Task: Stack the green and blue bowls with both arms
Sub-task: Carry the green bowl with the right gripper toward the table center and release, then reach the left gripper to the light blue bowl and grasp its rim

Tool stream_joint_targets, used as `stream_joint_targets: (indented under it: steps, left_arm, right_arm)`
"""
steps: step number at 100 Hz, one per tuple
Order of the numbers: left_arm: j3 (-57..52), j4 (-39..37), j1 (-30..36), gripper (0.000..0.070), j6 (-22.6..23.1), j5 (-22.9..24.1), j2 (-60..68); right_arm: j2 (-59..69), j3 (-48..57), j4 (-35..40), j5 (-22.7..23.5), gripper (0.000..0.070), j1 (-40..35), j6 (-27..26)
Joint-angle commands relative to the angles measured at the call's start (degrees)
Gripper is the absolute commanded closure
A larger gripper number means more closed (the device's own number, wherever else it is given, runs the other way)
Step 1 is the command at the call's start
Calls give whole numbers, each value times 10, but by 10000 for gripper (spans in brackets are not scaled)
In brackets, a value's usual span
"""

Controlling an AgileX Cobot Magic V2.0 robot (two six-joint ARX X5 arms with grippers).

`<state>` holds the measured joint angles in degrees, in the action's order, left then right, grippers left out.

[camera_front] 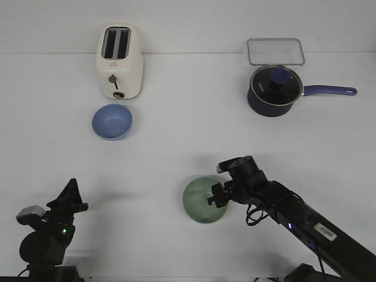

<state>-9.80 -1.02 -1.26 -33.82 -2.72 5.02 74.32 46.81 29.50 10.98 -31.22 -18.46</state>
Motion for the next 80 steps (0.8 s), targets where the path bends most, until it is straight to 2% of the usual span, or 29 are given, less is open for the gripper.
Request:
stream_joint_targets:
  steps: [1,14,32,45,51,60,64,68,80]
  left_arm:
    - [-31,-2,0,687,2,-1,34]
    - [-98,4,0,687,26,-6,150]
    - [-242,63,0,687,108,-16,381]
    - [-353,95,0,669,150,-16,549]
    - [-398,100,0,565,151,-16,616]
    - [-458,101,0,281,152,-21,705]
    - [-482,101,0,181,158,-24,740]
    - [-506,103,0,141,165,-24,773]
    - [-576,125,-1,144,172,-24,862]
  right_arm:
    - [-35,11,-7,2,342,6,-1]
    - [-106,14,-7,2,342,32,5]
    - [-179,14,3,2,342,65,6]
    - [-203,14,13,2,342,72,7]
    - [-208,14,22,2,342,72,8]
    - [-210,14,34,2,342,72,13]
    - [-210,14,38,2,342,72,17]
    - [-210,14,41,2,342,72,19]
    - [-210,14,42,2,342,72,21]
